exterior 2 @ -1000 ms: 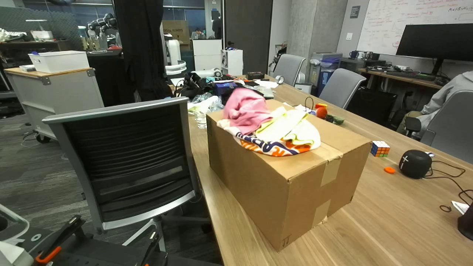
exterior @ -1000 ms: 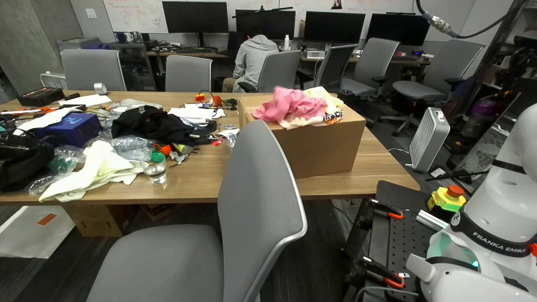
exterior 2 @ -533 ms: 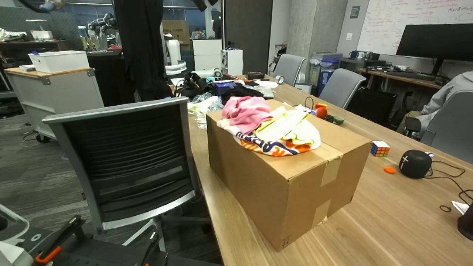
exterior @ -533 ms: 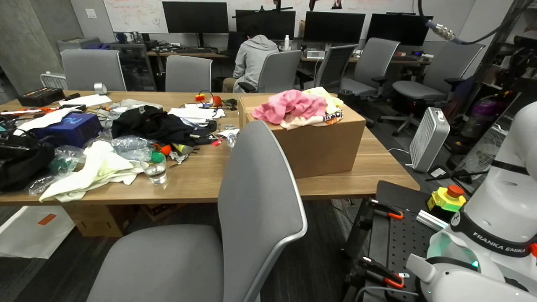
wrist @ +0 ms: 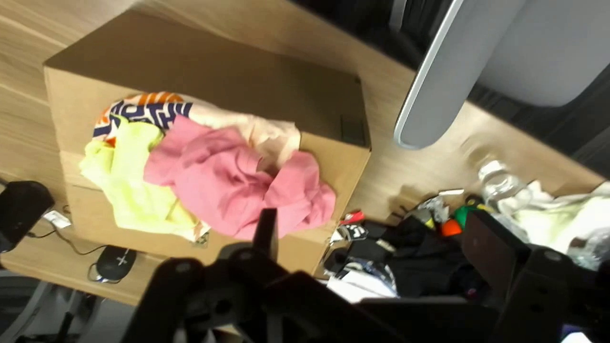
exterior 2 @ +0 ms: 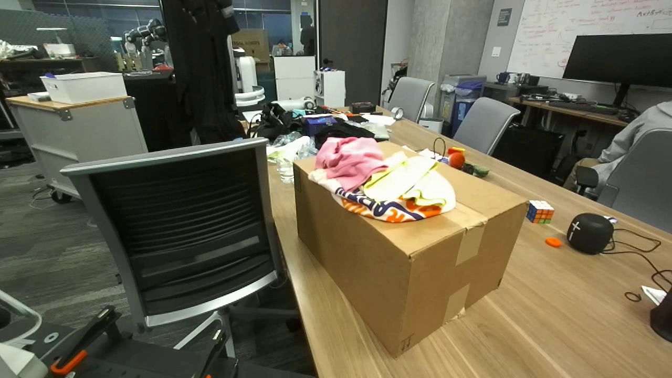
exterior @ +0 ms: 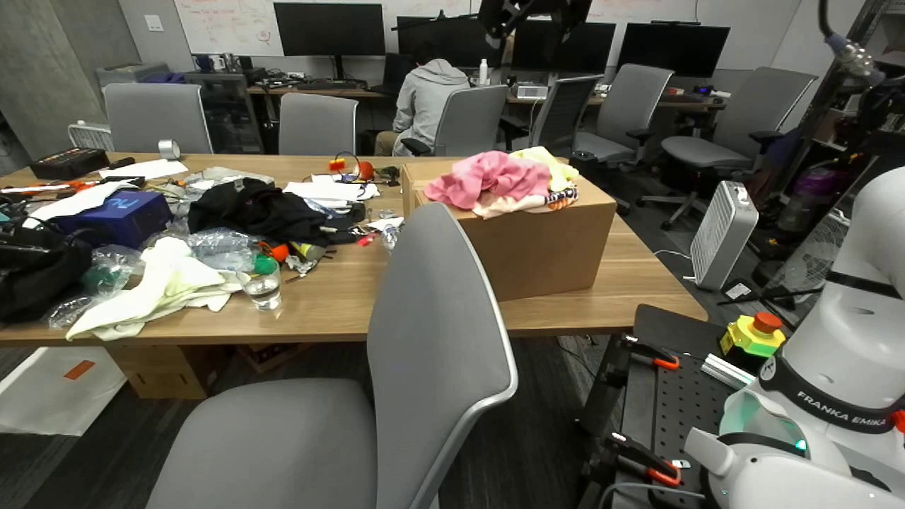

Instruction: Put the shirts on the chair onto the box

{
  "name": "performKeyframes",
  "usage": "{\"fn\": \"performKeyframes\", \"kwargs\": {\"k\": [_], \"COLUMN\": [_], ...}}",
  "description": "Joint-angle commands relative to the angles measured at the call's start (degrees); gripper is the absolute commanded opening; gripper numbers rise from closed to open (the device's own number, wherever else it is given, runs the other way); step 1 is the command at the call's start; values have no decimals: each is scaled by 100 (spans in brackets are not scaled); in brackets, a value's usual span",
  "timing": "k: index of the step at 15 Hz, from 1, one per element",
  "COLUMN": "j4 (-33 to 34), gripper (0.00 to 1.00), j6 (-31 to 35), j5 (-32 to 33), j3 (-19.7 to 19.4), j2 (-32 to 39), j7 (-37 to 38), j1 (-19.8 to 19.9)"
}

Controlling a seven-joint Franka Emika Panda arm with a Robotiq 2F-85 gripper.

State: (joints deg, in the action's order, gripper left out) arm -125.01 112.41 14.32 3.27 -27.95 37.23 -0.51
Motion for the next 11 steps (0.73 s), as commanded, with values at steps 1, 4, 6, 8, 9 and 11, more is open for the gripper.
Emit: {"fn": "performKeyframes", "kwargs": {"k": [1, 4, 6, 8, 9, 11], "j4": [-740, -1069, -1262, -1100, -1195, -1309], "gripper": [100, 100, 100, 100, 100, 100], "j6": [-451, -961, -1130, -1144, -1196, -1208], "j5": [-881, -1463, -1772, -1745, -1851, -1901], "j3": [-133, -166, -174, 22, 9, -4], "j2": [-1185, -1882, -2221, -1977, -2123, -2271], "j7": [-1216, -2049, -2502, -2368, -2509, -2613], "j1": [-177, -270, -366, -100, -153, -203]}}
